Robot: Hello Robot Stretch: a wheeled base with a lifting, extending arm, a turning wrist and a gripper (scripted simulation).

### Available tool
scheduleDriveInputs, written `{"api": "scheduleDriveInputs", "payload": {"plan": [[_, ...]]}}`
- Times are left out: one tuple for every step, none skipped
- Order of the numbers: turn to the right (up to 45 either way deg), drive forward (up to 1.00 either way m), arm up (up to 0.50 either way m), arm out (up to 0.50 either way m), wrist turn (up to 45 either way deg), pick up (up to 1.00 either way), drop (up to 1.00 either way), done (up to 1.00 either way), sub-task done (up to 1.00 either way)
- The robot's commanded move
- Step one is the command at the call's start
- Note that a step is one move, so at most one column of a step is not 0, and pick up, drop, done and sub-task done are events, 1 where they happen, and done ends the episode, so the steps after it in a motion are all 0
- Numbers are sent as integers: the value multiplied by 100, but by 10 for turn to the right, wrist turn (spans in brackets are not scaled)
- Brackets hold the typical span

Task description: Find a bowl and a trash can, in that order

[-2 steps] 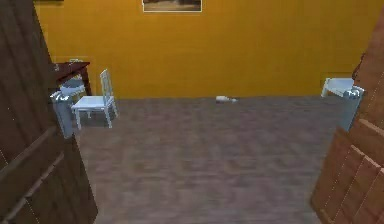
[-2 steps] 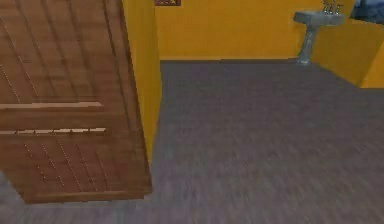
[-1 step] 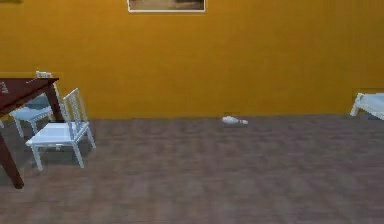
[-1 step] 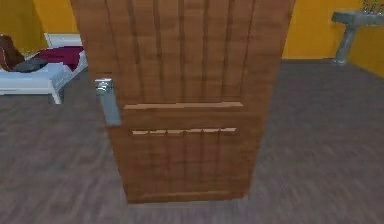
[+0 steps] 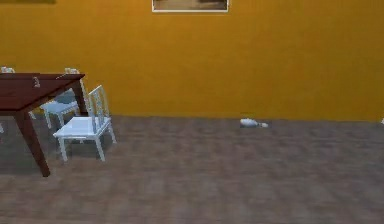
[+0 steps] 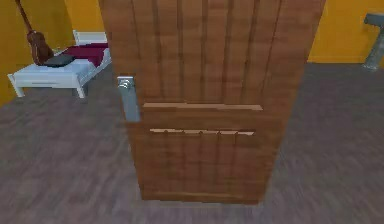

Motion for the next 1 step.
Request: {"api": "scheduleDriveInputs", "payload": {"plan": [[0, 50, 0, 0, 0, 0, 0, 0, 0]]}}
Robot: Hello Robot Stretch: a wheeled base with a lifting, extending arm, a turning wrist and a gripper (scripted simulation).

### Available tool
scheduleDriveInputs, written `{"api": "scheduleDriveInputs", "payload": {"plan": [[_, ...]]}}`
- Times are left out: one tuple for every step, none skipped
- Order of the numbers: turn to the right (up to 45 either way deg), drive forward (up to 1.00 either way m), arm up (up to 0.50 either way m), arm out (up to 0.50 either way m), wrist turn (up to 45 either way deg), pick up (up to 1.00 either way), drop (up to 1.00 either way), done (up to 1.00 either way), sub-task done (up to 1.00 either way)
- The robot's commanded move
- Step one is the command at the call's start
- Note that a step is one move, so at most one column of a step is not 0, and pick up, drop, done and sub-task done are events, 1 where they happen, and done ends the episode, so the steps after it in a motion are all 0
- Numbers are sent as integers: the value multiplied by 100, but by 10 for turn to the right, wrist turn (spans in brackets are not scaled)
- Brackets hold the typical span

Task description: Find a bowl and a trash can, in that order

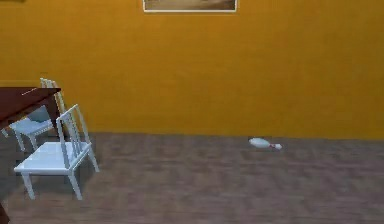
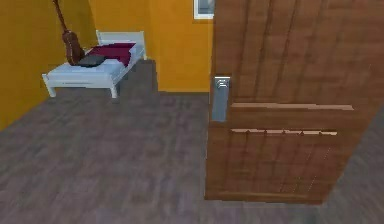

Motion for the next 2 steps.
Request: {"api": "scheduleDriveInputs", "payload": {"plan": [[-390, 0, 0, 0, 0, 0, 0, 0, 0], [0, 75, 0, 0, 0, 0, 0, 0, 0]]}}
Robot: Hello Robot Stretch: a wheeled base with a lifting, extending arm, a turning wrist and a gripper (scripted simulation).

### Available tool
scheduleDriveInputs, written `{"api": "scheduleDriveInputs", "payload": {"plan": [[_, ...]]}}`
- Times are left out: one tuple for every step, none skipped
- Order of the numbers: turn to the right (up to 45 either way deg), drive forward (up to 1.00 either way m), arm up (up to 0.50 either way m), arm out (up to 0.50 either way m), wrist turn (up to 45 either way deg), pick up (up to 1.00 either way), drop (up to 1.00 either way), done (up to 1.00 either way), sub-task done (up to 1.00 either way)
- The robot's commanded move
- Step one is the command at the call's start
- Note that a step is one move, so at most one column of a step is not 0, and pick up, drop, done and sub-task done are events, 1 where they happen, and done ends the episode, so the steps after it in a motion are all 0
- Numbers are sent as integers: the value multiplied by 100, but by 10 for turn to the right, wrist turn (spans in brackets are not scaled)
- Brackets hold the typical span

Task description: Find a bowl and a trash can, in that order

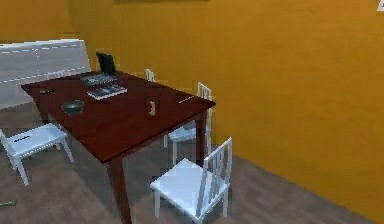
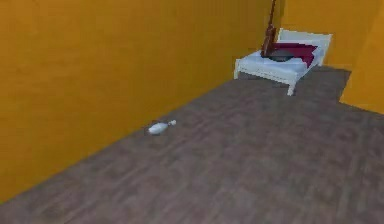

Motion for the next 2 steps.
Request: {"api": "scheduleDriveInputs", "payload": {"plan": [[-450, 0, 0, 0, 0, 0, 0, 0, 0], [-60, 0, 0, 0, 0, 0, 0, 0, 0]]}}
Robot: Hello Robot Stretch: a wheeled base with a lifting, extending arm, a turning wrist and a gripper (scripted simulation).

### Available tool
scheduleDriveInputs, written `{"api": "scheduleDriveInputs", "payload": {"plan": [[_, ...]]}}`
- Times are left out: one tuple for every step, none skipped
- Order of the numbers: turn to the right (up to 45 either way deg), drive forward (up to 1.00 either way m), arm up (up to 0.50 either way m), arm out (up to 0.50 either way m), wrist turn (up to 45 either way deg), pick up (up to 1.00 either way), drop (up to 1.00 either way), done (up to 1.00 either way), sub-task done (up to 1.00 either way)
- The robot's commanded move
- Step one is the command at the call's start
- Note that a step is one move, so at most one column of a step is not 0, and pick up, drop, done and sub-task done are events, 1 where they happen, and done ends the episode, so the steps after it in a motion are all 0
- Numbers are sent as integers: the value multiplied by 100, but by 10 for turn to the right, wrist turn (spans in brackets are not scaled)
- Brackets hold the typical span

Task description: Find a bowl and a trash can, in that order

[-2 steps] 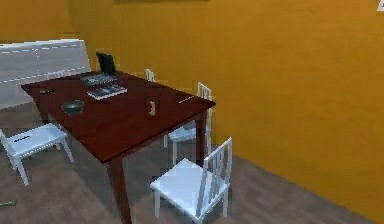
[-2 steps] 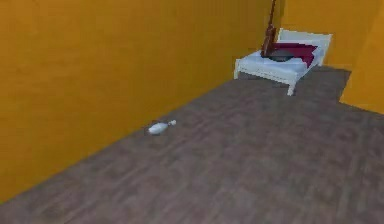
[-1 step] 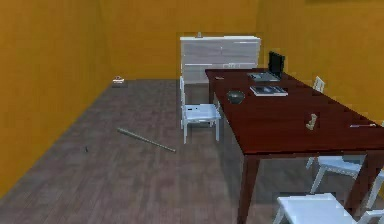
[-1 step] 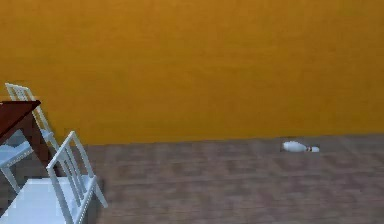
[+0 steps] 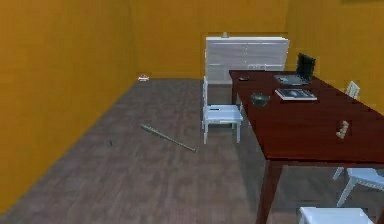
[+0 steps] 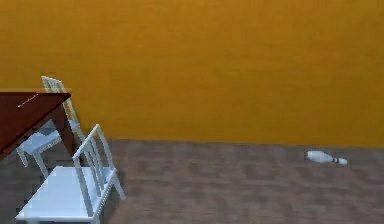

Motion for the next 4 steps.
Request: {"api": "scheduleDriveInputs", "payload": {"plan": [[0, 50, 0, 0, 0, 0, 0, 0, 0], [270, 0, 0, 0, 0, 0, 0, 0, 0], [0, 0, 0, 0, 0, 0, 0, 0, 100], [450, 0, 0, 0, 0, 0, 0, 0, 0]]}}
